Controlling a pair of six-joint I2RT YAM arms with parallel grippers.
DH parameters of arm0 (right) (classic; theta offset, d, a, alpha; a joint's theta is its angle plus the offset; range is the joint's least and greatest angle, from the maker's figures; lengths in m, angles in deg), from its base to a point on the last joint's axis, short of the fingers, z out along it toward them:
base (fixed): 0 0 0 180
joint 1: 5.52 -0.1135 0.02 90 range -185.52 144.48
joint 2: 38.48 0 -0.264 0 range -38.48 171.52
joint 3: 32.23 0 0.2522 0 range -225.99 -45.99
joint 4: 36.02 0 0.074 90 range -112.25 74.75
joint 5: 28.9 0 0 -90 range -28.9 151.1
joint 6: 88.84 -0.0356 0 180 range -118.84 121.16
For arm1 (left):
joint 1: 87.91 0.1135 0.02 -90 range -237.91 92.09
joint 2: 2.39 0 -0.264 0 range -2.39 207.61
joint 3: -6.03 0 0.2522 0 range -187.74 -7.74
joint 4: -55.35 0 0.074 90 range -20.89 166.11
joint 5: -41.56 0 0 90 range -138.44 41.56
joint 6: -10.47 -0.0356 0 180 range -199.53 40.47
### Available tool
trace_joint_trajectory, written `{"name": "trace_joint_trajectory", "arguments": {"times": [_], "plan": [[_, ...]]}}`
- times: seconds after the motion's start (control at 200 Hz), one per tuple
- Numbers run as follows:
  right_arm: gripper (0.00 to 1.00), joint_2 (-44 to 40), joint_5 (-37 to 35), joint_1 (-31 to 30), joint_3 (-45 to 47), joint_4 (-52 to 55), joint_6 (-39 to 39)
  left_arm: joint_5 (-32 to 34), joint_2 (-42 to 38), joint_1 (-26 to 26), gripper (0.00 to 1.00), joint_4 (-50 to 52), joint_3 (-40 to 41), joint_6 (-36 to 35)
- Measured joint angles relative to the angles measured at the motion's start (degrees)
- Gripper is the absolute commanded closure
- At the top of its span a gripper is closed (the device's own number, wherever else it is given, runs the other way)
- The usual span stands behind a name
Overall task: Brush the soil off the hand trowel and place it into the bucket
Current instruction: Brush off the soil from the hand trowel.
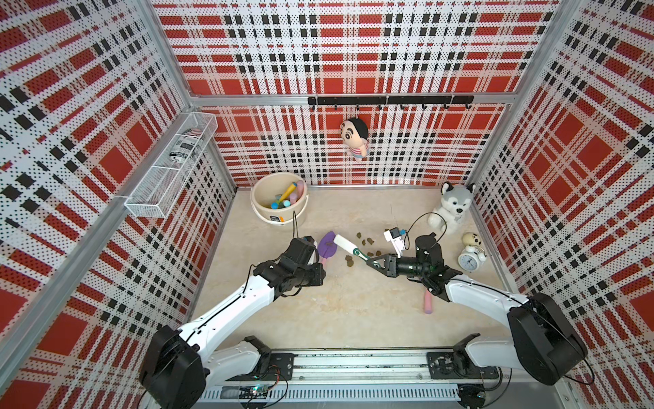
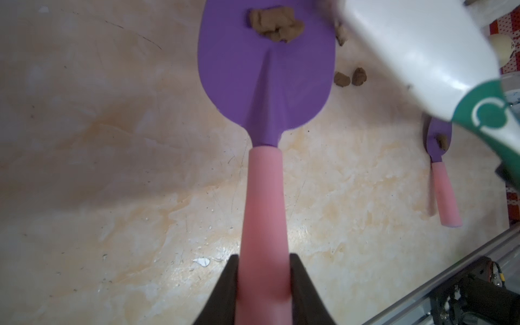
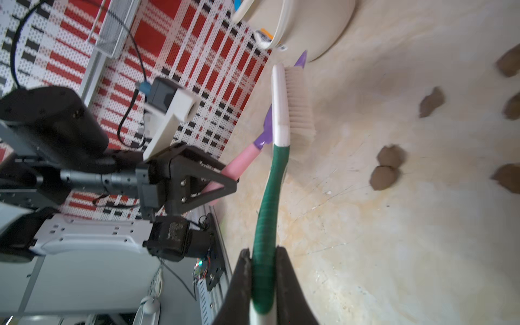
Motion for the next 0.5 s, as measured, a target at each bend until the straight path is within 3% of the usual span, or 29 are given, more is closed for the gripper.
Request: {"name": "trace_joint_trajectory", "arguments": {"times": [0.271,0.501], "plan": [[1.0,-4.9,-0.7,0.8,1.3,0.8,-1.3,2.4,2.9,-4.2,1.0,0.0,0.2,-1.0],[1.0,-5.7,1.4,-4.0,2.0,-2.0,-1.2,4.4,5.0,-6.8,1.0,0.0,-0.1,-1.2]]}}
